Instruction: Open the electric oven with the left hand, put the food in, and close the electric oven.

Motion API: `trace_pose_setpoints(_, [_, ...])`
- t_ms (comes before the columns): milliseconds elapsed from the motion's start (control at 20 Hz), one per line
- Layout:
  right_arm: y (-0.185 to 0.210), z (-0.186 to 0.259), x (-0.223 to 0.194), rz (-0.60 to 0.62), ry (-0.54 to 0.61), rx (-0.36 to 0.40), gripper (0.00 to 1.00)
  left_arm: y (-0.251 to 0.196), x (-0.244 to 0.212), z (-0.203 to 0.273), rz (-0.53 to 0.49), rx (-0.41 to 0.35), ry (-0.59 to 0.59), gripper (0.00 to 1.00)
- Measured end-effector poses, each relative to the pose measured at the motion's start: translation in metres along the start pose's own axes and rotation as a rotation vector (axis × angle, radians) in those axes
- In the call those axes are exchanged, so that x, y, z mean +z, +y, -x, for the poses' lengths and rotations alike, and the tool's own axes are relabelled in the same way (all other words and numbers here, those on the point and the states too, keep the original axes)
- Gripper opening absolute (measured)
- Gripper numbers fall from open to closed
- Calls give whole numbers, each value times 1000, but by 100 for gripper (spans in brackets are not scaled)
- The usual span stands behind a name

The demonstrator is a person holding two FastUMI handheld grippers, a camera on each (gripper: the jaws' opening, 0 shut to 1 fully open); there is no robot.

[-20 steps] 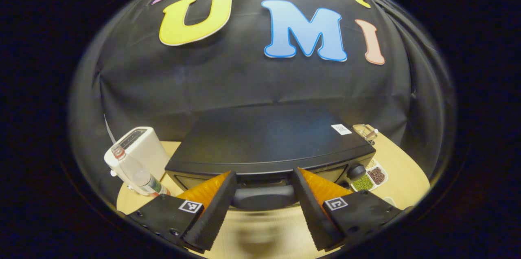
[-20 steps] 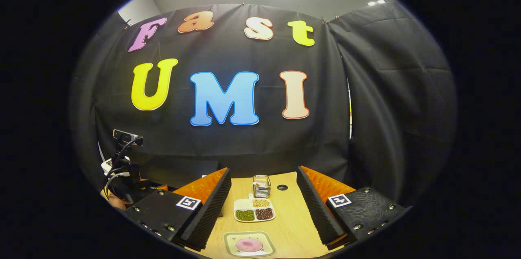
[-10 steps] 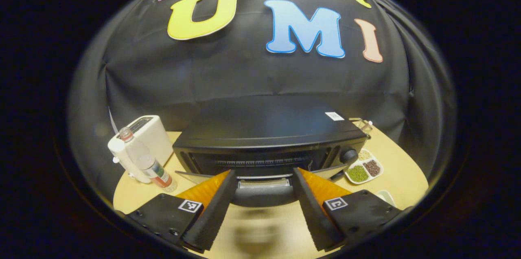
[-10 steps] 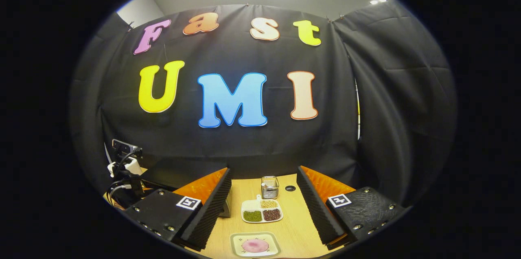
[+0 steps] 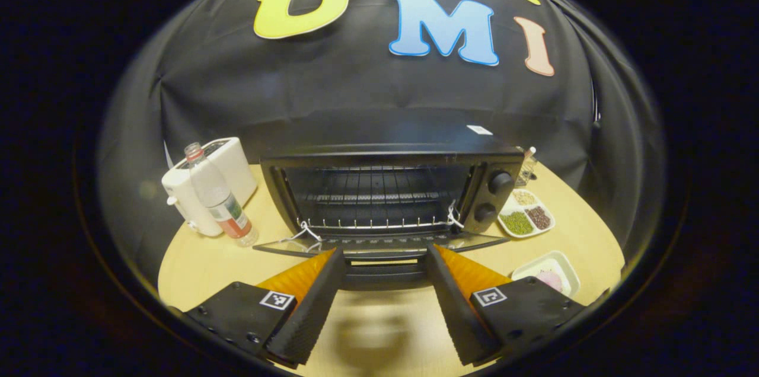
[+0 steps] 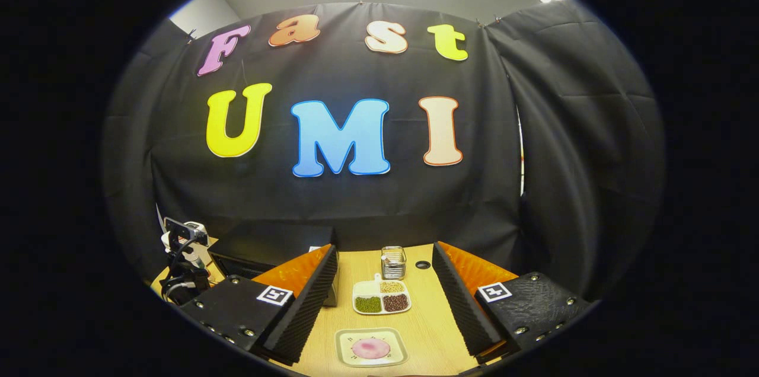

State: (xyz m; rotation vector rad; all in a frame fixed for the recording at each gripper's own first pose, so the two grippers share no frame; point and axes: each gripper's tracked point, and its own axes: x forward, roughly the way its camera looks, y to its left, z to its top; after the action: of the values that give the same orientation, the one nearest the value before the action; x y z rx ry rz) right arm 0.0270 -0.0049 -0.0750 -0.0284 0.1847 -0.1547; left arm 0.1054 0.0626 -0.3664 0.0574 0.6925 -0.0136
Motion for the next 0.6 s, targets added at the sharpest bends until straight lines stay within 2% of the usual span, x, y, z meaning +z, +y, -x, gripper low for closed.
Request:
trace_pose_setpoints(150, [0, 7, -5, 8, 14, 2, 98, 2, -19, 1, -8, -2, 29, 98])
trace_pose_setpoints(200, [0, 8, -10, 9, 23, 5, 98, 1, -28, 2, -1, -6, 49, 89])
trace_pose_setpoints(300, [3, 9, -20, 18, 58, 11, 98, -1, -45, 2, 0, -13, 81, 98])
trace_pose_setpoints(450, [9, 12, -32, 37, 101, 28, 98, -3, -64, -1, -13, -19, 123, 98])
trace_pose_setpoints(500, [12, 13, -36, 46, 116, 36, 98, -4, -64, -3, -16, -22, 128, 94])
trace_pose_setpoints(550, [14, 13, -40, 52, 132, 45, 98, -4, -65, -3, -14, -23, 134, 98])
trace_pose_setpoints(600, [17, 14, -45, 52, 148, 58, 98, -4, -64, -1, -12, -24, 129, 94])
